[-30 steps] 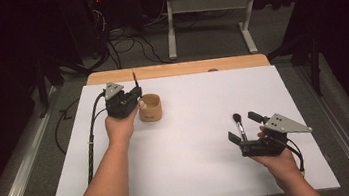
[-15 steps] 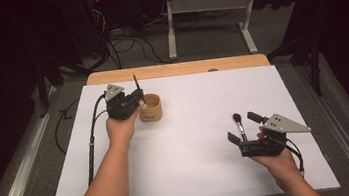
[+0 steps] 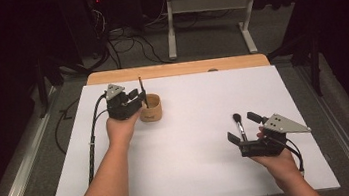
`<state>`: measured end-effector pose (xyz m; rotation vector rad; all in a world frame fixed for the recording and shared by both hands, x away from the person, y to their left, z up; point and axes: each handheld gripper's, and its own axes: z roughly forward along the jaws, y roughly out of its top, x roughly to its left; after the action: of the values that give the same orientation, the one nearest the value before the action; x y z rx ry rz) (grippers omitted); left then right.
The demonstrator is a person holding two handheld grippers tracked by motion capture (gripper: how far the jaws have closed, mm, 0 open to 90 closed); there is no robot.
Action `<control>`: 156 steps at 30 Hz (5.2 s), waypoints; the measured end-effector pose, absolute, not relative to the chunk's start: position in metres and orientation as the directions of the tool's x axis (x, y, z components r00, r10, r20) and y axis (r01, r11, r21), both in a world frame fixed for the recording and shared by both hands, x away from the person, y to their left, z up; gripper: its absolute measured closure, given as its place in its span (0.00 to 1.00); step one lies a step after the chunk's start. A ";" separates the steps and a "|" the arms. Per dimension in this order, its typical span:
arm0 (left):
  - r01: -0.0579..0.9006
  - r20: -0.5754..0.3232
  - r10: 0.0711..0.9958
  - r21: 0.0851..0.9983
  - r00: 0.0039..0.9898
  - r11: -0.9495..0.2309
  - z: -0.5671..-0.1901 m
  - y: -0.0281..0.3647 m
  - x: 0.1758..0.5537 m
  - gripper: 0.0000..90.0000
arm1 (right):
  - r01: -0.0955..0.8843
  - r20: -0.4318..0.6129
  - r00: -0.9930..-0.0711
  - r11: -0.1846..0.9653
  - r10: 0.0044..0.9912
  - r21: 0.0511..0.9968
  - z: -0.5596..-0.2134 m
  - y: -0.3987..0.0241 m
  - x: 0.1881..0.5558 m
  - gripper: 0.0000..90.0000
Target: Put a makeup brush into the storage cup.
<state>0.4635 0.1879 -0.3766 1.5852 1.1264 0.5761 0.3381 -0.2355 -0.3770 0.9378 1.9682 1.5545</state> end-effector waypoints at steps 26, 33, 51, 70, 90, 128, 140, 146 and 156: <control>0.361 -0.124 0.878 0.931 0.463 -0.059 -0.358 0.180 0.435 0.49 | 0.221 0.045 -0.652 0.133 0.757 0.966 -0.376 -0.236 0.337 0.02; 0.353 -0.123 0.879 0.934 0.461 -0.055 -0.356 0.179 0.426 0.43 | 0.219 0.043 -0.656 0.135 0.753 0.966 -0.376 -0.235 0.337 0.02; 0.321 -0.136 0.860 0.947 0.491 -0.034 -0.360 0.183 0.403 0.26 | 0.216 0.035 -0.660 0.145 0.750 0.965 -0.377 -0.234 0.337 0.02; 0.324 -0.115 0.854 0.944 0.507 -0.065 -0.370 0.184 0.381 0.11 | 0.217 0.027 -0.652 0.152 0.758 0.964 -0.377 -0.234 0.337 0.02; 0.323 -0.126 0.828 0.944 0.546 -0.070 -0.379 0.187 0.344 0.00 | 0.207 0.003 -0.609 0.156 0.793 0.966 -0.373 -0.245 0.339 0.02; 0.256 -0.079 0.798 0.962 0.597 -0.097 -0.385 0.192 0.320 0.00 | 0.343 -0.084 -0.412 0.240 0.907 0.908 -0.392 -0.294 0.332 0.04; 0.254 -0.076 0.784 0.961 0.616 -0.106 -0.385 0.191 0.318 0.00 | 0.345 -0.083 -0.419 0.243 0.904 0.906 -0.394 -0.287 0.333 0.03; 0.259 -0.083 0.783 0.960 0.616 -0.102 -0.387 0.191 0.319 0.00 | 0.351 -0.063 -0.409 0.221 0.910 0.910 -0.390 -0.287 0.335 0.02; 0.265 -0.082 0.788 0.958 0.610 -0.105 -0.388 0.193 0.319 0.00 | 0.435 -0.086 -0.415 0.280 0.906 0.856 -0.392 -0.283 0.340 0.02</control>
<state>0.3190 0.1926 -0.3879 1.6655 0.8820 0.5566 0.3400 -0.2832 -0.3923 1.1995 1.9735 1.0499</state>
